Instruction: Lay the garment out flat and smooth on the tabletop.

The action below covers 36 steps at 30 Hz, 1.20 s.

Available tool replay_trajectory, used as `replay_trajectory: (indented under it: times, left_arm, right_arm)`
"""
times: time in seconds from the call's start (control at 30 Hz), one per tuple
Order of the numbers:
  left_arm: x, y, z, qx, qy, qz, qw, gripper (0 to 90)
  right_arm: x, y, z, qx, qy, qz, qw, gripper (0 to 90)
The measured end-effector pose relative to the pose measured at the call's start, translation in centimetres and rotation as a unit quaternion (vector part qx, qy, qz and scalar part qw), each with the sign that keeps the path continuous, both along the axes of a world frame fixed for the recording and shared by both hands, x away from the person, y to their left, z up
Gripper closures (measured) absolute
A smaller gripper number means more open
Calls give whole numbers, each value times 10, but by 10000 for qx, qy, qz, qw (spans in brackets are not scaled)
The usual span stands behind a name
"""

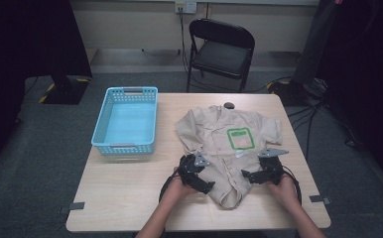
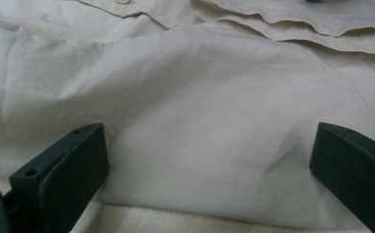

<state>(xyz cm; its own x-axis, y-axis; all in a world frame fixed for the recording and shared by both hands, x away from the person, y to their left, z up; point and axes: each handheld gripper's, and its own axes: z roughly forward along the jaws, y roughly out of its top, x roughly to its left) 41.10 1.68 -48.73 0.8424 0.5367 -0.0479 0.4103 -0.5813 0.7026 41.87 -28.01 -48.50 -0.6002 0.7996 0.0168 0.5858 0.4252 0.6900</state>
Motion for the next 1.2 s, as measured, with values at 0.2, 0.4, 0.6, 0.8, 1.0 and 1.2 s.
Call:
replay_trajectory:
  times: [0.2, 0.4, 0.6, 0.8, 1.0, 1.2]
  left_arm:
    - [2, 5, 9, -45, 83, 281, 9996, 34]
    - [16, 28, 30, -366, -54, 830, 9959, 25]
    - [34, 46, 31, -196, -177, 1345, 9906, 92]
    - [47, 50, 29, -218, -301, 1532, 9875, 180]
    - [58, 42, 30, -135, -285, 1463, 9887, 319]
    - [67, 40, 33, -38, -443, 1620, 9858, 427]
  right_arm:
    - [0, 0, 0, -1, 5, 0, 10000, 35]
    - [0, 0, 0, -5, 4, -5, 10000, 34]
    - [0, 0, 0, -4, 5, -8, 10000, 34]
    - [0, 0, 0, -4, 4, -9, 10000, 34]
    - [0, 0, 0, -4, 4, -9, 10000, 34]
    - [0, 0, 0, -6, 0, -6, 10000, 34]
